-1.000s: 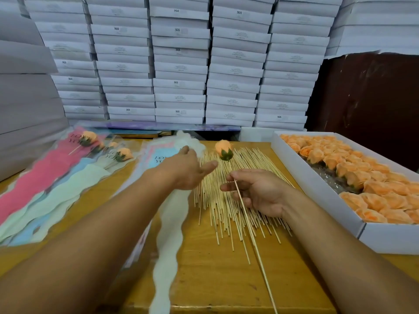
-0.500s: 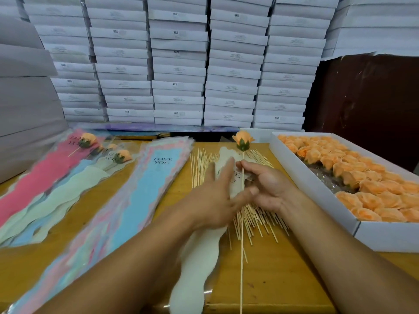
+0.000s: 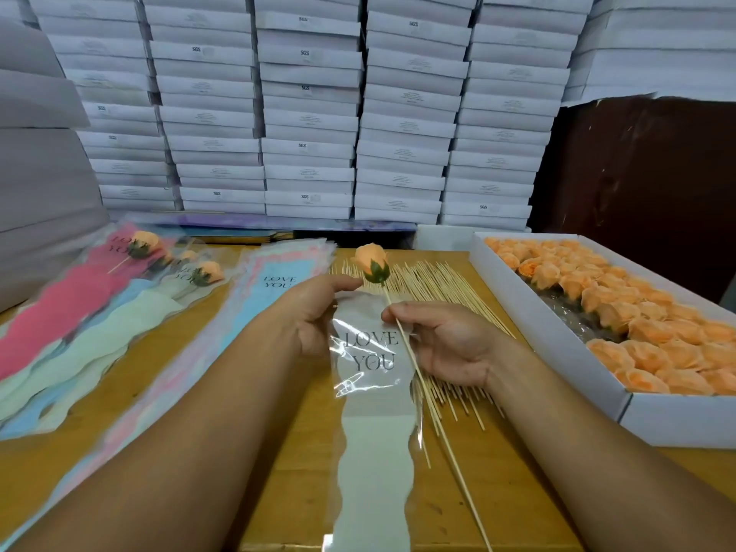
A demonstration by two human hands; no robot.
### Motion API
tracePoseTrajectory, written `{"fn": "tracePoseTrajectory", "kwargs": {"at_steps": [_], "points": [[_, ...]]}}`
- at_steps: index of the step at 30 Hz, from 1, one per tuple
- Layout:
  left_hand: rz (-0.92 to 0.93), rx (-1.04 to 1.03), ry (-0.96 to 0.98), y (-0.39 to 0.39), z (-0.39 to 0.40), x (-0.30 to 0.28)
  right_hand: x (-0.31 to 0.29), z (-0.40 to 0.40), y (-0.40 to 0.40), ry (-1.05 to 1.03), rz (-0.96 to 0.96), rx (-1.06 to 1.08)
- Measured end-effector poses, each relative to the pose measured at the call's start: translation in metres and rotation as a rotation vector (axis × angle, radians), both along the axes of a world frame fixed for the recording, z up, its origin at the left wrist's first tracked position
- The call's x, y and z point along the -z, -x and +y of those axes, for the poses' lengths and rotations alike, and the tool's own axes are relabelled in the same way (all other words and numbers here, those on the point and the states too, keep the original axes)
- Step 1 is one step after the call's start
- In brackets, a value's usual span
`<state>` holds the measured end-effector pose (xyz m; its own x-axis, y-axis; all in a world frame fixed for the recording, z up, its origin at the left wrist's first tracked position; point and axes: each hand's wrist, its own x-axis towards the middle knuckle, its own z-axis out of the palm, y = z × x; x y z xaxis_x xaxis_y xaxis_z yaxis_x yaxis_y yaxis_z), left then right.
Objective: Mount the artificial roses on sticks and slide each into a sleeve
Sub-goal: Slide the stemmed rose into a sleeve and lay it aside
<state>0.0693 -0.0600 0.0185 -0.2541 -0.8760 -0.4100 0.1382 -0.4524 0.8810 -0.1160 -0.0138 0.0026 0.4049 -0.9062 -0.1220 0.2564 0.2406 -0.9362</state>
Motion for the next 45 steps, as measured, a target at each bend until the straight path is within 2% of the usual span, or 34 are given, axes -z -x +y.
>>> {"fn": "tracePoseTrajectory", "kwargs": {"at_steps": [8,14,20,23,27,29,37,42,45], "points": [[-0.011,0.065,0.023,-0.021,-0.01,0.01,-0.003,0.005,-0.002,0.04,0.138,-0.089],[0.129,0.08,0.07,-0.021,-0.002,0.024,-0.001,-0.003,0.007,-0.008,0.107,0.043],[0.068,0.086,0.151,-0.017,0.003,0.029,0.001,-0.026,0.024,-0.152,0.015,0.213],[0.061,0.11,0.163,-0.017,0.003,0.028,-0.011,-0.045,0.031,-0.158,0.096,0.281],[0.067,0.139,0.168,-0.017,0.003,0.027,-0.026,-0.077,0.029,-0.12,0.316,0.347],[0.072,0.147,0.169,-0.017,0.003,0.027,-0.031,-0.094,0.025,-0.128,0.35,0.33],[0.096,0.165,0.152,-0.017,0.001,0.029,-0.046,-0.131,-0.004,-0.217,0.143,0.146],[0.086,0.206,0.169,-0.019,0.0,0.029,-0.045,-0.14,-0.013,-0.198,0.261,0.144],[0.076,0.257,0.196,-0.021,0.0,0.03,-0.047,-0.15,-0.012,-0.216,0.192,0.152]]}}
